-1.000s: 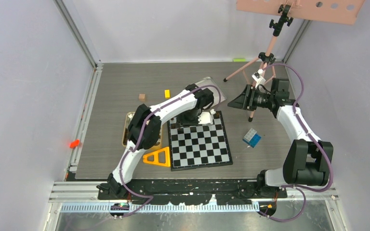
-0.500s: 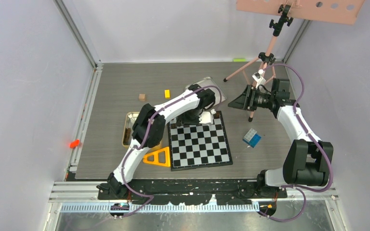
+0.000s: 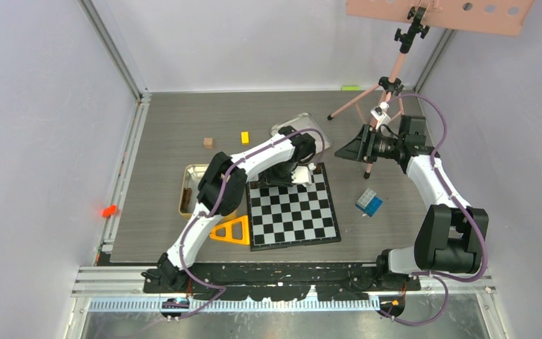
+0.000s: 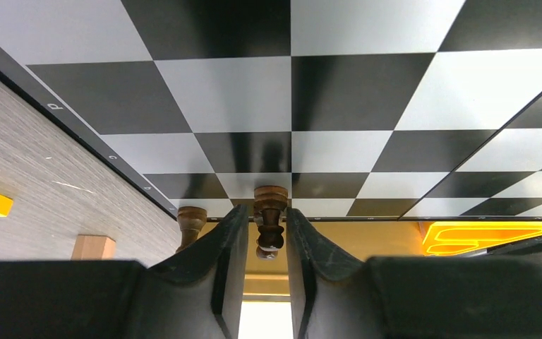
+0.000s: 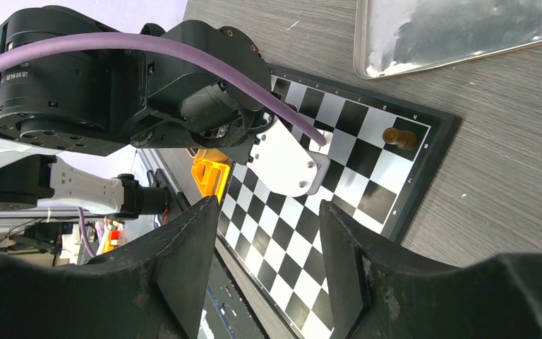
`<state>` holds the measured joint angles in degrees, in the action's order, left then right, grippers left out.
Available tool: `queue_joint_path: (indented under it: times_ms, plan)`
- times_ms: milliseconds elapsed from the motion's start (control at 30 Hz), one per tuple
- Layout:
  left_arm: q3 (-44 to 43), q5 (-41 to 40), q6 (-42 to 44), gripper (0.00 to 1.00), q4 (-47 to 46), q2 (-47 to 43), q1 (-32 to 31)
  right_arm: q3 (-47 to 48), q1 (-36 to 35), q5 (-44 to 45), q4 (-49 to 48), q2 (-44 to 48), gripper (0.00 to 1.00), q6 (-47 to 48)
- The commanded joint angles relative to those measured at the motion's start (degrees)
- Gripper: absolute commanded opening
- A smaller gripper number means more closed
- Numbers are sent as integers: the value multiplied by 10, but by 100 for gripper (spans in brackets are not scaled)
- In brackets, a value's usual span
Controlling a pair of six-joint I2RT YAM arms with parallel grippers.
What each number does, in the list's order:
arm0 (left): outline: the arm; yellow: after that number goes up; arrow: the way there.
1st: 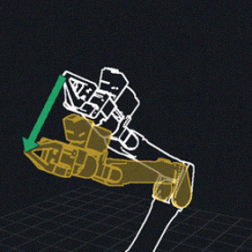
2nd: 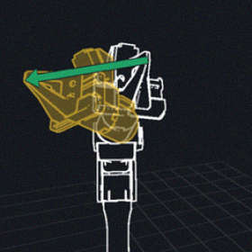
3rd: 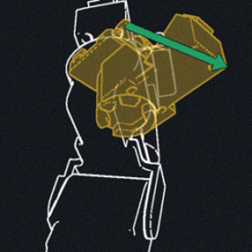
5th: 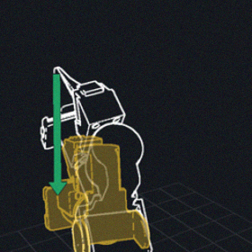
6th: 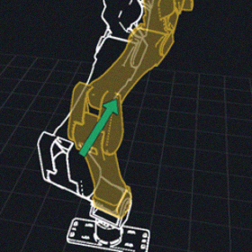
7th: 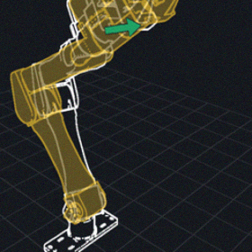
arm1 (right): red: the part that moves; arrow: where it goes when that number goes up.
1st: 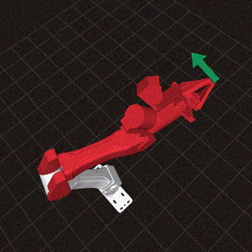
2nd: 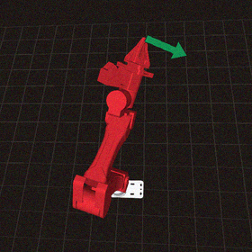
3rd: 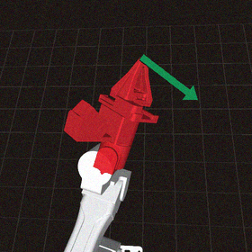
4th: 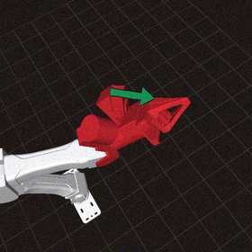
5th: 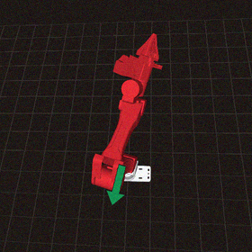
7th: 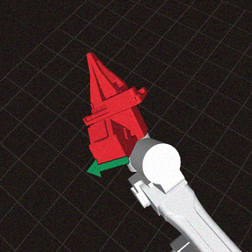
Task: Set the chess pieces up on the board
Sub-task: Place the chess piece on the chessboard.
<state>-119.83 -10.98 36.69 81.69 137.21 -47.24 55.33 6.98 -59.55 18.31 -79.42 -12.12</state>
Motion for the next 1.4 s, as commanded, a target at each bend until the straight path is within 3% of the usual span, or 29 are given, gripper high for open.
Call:
queue_joint_path:
  times_ms: [0,233,533,833,1100,1367]
  plan:
    - [-22,-7,5,30,-3,-4,0,-2,4,-13,-7,17,60,10]
    - [-28,1,-3,32,-5,-10,-1,-2,6,-14,-7,17,60,10]
    - [-28,20,-10,17,5,-7,-1,-2,7,-15,-6,17,59,10]
    - [-32,41,-22,14,3,-6,-1,-2,8,-16,-5,17,59,10]
    - [-33,43,-28,14,-4,-4,-2,-2,8,-17,-4,16,59,10]
    - [-29,27,-30,22,-18,-10,-2,-1,8,-19,-3,15,59,11]
